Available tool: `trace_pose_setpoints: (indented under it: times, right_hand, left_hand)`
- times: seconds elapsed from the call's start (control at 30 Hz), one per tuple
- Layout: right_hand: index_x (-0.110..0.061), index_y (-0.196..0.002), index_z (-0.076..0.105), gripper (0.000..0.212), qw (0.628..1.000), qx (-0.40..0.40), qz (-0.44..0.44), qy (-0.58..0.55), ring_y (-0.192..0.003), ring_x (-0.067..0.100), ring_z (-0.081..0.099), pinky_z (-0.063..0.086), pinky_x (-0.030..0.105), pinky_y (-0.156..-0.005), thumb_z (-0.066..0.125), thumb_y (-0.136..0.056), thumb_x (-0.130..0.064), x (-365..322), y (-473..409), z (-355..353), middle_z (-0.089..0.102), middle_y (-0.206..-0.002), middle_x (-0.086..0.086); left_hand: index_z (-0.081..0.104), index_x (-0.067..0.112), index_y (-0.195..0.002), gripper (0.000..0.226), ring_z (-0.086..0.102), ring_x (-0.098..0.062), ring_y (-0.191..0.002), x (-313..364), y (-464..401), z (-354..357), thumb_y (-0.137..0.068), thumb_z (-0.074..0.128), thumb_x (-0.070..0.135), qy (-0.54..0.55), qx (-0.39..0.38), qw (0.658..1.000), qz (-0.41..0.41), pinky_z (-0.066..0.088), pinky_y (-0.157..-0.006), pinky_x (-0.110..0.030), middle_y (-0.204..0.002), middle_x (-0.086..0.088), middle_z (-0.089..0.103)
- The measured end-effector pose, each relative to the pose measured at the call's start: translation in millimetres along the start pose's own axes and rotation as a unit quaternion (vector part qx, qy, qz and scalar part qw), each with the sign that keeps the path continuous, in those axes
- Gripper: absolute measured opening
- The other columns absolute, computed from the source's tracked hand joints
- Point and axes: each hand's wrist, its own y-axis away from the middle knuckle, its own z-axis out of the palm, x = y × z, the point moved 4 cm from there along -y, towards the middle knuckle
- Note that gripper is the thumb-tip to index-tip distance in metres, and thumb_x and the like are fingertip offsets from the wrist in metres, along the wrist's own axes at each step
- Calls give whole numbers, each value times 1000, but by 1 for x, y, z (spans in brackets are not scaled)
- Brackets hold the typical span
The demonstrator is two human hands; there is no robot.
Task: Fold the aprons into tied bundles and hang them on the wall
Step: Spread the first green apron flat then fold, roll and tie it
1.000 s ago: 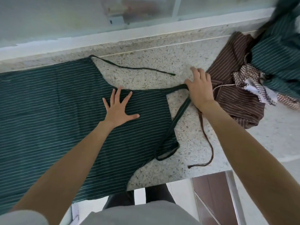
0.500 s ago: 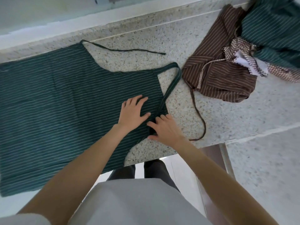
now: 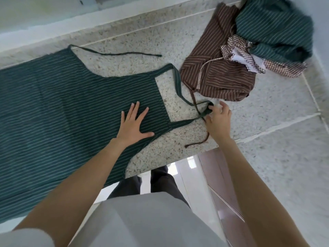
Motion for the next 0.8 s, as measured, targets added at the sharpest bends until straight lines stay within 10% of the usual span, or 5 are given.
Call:
trace_pose_setpoints:
  times: [0.23, 0.5, 0.63, 0.8]
  right_hand:
    - [-9, -101, 66, 24, 971, 20, -226, -72, -99, 26, 55, 50, 41, -84, 47, -87, -13, -96, 67, 21, 63, -105, 7]
    - [-14, -105, 65, 22, 866, -255, -423, -81, -92, 21, 57, 47, 36, -84, 46, -93, -16, -230, 194, 122, 68, -99, 2]
    - [-17, -110, 64, 30, 861, -169, -479, 17, -100, 24, 56, 48, 43, -85, 48, -88, -29, -245, 229, 154, 62, -108, 4]
    - [-13, -146, 31, 102, 853, -136, -466, 193, -140, 30, 27, 17, 59, -111, 64, -68, -69, -245, 227, 177, 29, -152, 13]
  left_hand:
    - [53, 20, -127, 47, 46, -21, -121, -26, 67, -17, -91, 38, 47, 80, 181, 980, 19, 29, -106, -41, -127, 0, 56]
    - [60, 19, -103, 12, 59, -17, -61, -134, 217, 10, -91, 57, 20, 139, 239, 946, -169, 51, -57, -34, -70, 4, 64]
    - [62, 19, -104, 21, 62, -21, -79, -174, 269, 36, -91, 50, 30, 130, 225, 956, -137, 47, -73, -32, -85, 5, 66]
    - [46, 25, -134, 65, 38, -14, -132, -192, 283, 56, -82, 40, 64, -21, 171, 984, -52, 10, -115, -49, -141, 5, 45]
